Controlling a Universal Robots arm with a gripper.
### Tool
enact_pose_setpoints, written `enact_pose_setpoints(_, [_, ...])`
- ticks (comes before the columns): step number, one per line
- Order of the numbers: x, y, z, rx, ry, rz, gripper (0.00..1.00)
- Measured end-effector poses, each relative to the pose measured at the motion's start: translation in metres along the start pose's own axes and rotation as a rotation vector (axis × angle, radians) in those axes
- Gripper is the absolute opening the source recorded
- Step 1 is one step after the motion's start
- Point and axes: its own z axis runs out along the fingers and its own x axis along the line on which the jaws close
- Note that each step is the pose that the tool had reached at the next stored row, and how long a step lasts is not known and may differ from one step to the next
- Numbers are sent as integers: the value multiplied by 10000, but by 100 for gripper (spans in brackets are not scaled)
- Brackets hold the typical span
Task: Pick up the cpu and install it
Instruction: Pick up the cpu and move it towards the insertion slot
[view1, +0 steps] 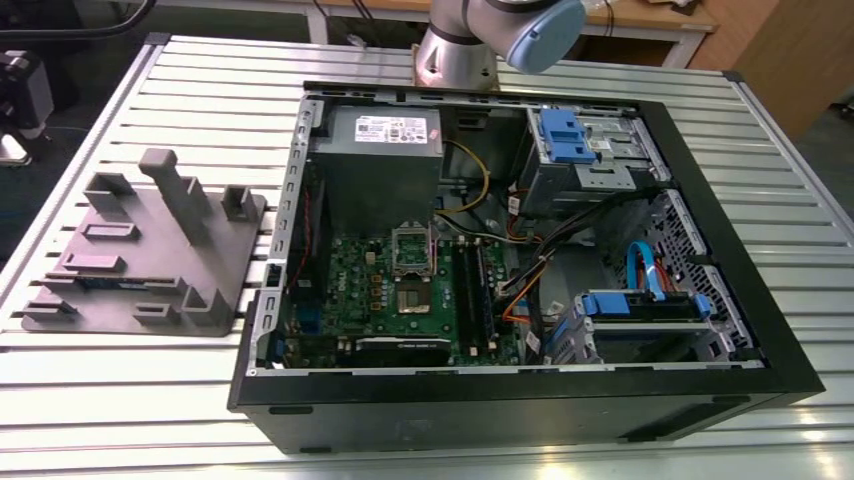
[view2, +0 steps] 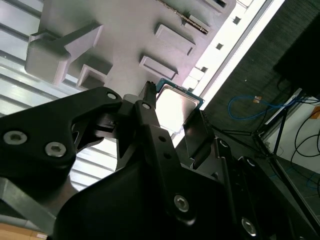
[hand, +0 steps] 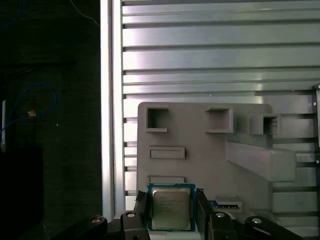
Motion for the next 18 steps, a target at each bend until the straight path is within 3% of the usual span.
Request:
enact_pose_setpoints(6, [2, 5, -113, 0, 0, 1, 47])
enact_pose_setpoints(18, [3, 9, -203, 0, 0, 1, 47])
